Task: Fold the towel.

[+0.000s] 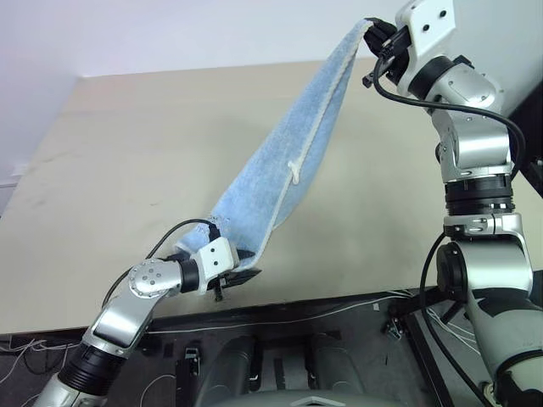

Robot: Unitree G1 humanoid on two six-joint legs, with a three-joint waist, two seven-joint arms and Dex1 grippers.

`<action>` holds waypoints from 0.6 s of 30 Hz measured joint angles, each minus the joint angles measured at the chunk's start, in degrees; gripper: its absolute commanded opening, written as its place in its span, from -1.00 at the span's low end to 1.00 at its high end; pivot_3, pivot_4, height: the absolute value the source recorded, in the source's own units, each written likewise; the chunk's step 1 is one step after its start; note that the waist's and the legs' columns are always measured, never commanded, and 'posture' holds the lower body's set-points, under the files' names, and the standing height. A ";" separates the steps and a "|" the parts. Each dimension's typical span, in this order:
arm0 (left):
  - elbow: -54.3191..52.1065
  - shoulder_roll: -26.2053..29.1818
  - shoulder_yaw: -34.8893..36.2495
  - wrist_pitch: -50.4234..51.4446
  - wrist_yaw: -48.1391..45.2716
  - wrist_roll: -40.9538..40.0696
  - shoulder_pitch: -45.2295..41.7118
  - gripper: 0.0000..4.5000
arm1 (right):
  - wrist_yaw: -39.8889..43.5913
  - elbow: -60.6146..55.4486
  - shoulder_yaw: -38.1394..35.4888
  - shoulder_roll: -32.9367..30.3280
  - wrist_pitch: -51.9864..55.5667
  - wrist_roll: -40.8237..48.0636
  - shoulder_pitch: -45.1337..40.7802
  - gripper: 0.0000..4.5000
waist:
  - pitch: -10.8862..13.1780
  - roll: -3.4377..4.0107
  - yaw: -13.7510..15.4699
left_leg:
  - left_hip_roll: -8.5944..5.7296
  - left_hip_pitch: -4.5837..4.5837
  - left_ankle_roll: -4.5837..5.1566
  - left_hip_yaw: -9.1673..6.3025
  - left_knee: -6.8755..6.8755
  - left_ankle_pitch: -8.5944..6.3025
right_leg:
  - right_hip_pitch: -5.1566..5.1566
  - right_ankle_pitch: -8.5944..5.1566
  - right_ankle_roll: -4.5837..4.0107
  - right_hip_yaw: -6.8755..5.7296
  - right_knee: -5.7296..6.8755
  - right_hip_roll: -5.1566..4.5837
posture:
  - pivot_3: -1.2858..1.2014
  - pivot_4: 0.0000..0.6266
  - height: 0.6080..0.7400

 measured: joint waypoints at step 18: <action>-0.85 0.81 13.00 10.18 -4.59 -17.74 3.07 -0.99 | -1.00 -0.65 -0.09 -0.74 0.09 0.08 0.79 -1.00 | 0.03 0.01 -0.27 | 0.06 -0.07 -0.03 0.00 -0.11 0.04 | -0.16 0.00 0.01 0.00 0.02 0.04 | 0.03 -0.52 1.00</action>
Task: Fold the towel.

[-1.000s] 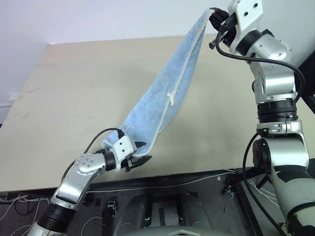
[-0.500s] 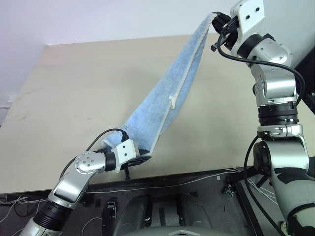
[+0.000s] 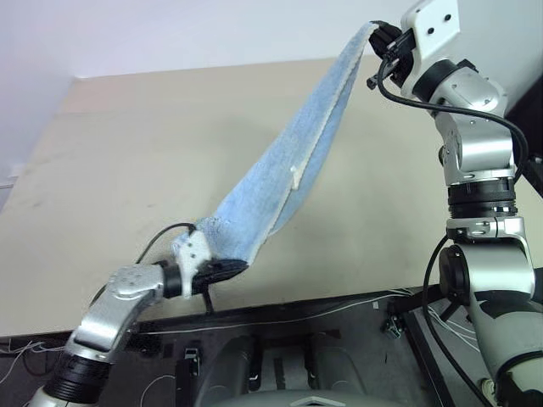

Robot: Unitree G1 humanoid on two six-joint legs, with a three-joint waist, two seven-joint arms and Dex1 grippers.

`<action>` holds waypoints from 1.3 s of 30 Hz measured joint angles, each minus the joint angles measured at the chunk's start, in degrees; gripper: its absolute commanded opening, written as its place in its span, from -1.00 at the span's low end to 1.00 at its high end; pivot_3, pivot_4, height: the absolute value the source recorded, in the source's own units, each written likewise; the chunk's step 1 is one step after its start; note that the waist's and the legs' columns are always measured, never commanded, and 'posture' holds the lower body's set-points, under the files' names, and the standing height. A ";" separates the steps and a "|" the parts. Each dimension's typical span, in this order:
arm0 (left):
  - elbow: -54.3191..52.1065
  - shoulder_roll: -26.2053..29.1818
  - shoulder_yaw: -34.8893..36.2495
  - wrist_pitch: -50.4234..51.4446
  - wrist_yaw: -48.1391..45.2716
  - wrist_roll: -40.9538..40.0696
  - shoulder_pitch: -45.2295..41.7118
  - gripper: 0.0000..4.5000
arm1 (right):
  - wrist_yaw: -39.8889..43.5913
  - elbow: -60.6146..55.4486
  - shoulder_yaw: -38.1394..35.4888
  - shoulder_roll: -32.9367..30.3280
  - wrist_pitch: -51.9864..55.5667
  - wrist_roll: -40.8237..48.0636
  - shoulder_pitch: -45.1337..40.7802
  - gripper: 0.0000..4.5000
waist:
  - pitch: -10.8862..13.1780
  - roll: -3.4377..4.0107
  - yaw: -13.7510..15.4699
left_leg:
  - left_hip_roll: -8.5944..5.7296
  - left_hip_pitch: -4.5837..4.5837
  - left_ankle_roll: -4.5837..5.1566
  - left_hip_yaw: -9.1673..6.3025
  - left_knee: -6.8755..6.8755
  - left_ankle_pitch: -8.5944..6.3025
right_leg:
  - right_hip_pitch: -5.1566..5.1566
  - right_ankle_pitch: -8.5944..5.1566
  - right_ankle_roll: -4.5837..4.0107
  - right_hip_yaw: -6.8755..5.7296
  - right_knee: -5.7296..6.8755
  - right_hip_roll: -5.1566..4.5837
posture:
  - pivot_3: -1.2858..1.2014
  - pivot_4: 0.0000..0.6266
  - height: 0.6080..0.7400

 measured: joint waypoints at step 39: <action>87.44 8.15 15.05 -24.44 -3.83 9.00 -72.20 -0.99 | 7.78 23.37 0.30 -5.60 -13.79 -1.68 -6.47 -1.00 | 0.31 -0.42 0.27 | -0.14 -0.30 0.10 0.01 0.01 0.13 | -0.14 0.08 0.31 -0.16 0.13 0.19 | 0.03 -0.52 1.00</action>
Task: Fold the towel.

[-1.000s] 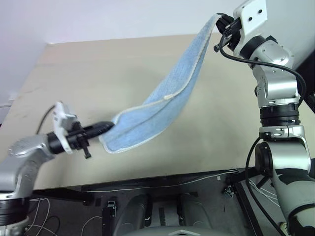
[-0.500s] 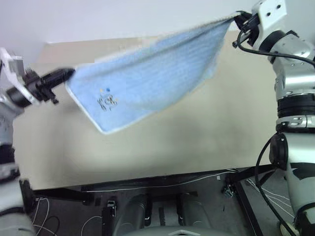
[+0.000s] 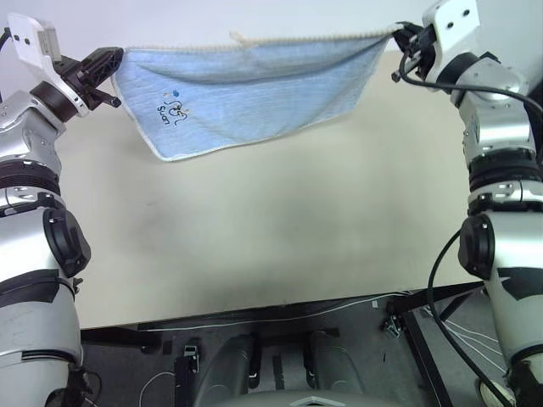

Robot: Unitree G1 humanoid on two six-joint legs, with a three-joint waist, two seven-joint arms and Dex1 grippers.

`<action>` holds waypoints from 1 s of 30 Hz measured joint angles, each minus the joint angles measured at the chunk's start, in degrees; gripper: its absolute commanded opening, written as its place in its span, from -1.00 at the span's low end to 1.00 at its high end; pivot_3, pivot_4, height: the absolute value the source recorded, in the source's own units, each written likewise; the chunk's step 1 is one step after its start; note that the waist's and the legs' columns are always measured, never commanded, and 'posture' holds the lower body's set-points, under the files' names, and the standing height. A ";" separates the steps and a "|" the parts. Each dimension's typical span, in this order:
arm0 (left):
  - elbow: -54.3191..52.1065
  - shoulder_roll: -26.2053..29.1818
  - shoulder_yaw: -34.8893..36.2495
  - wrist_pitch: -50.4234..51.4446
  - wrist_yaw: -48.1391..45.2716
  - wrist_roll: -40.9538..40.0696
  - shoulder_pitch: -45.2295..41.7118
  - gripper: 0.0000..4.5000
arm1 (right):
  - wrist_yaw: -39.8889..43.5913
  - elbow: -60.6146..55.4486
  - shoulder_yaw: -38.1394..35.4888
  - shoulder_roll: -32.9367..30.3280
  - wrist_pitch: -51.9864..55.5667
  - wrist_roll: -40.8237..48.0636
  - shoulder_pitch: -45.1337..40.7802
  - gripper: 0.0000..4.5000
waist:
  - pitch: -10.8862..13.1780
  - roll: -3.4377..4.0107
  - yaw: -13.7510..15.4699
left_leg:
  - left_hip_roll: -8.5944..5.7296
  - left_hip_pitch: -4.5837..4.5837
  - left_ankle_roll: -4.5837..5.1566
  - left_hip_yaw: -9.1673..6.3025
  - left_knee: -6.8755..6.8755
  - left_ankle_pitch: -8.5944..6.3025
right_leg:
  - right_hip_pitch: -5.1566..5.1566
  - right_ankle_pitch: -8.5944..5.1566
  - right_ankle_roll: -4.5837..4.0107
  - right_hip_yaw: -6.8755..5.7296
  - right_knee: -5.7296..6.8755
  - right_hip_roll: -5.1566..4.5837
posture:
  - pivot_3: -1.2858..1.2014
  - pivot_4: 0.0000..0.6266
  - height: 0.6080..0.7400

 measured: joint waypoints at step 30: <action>-58.31 12.71 18.97 43.91 -26.48 -19.46 69.84 -0.99 | 37.96 -58.05 -9.52 -29.85 27.94 22.79 55.30 -1.00 | 0.04 0.10 0.14 | 0.16 -0.61 0.12 0.00 1.07 -0.32 | -0.42 -0.19 -0.28 0.11 0.55 -0.40 | 0.03 -0.52 1.00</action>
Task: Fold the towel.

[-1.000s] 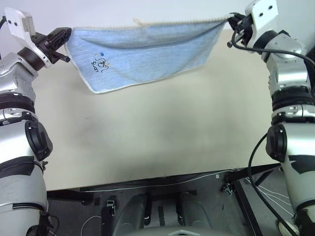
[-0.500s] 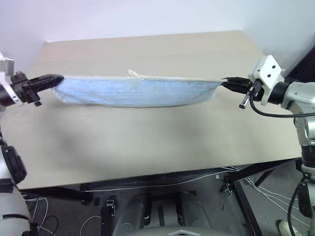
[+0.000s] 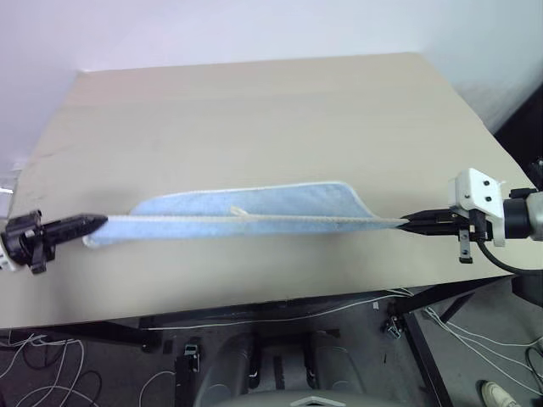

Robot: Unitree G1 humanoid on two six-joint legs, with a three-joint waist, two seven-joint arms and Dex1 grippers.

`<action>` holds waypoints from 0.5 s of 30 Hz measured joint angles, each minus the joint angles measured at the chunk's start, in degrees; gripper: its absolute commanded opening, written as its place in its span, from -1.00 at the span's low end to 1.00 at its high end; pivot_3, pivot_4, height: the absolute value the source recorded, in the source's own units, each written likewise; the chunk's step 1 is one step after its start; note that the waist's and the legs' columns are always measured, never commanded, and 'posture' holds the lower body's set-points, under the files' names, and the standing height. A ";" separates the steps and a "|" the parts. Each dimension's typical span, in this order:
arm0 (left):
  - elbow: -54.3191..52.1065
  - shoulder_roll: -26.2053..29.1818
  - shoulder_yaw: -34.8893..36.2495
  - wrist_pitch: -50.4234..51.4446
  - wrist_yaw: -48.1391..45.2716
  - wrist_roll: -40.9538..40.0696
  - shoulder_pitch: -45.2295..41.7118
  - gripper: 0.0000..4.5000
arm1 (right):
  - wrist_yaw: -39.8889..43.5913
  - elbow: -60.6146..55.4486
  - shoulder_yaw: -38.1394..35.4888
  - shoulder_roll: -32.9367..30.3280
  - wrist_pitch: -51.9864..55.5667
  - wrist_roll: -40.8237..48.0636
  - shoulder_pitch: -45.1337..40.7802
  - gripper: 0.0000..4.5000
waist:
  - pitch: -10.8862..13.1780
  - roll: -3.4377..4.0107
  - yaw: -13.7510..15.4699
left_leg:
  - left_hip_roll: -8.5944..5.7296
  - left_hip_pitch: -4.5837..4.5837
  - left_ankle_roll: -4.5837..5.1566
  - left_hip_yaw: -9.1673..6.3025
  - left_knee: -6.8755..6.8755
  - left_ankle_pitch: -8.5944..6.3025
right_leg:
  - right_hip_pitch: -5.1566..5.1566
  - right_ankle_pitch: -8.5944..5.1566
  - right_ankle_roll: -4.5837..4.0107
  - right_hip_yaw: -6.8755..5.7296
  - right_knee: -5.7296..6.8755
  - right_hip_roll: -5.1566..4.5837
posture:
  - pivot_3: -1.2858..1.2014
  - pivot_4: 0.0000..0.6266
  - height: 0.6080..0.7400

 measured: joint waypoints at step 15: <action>-8.78 0.38 6.80 0.20 1.32 -3.37 14.10 -0.99 | 2.78 -4.45 1.63 -4.58 -6.00 -3.29 7.15 -1.00 | 0.00 0.05 0.23 | 0.13 0.08 -0.03 0.25 -0.63 0.01 | -0.03 -0.01 -0.12 -0.04 -0.59 -0.03 | 0.03 -0.52 1.00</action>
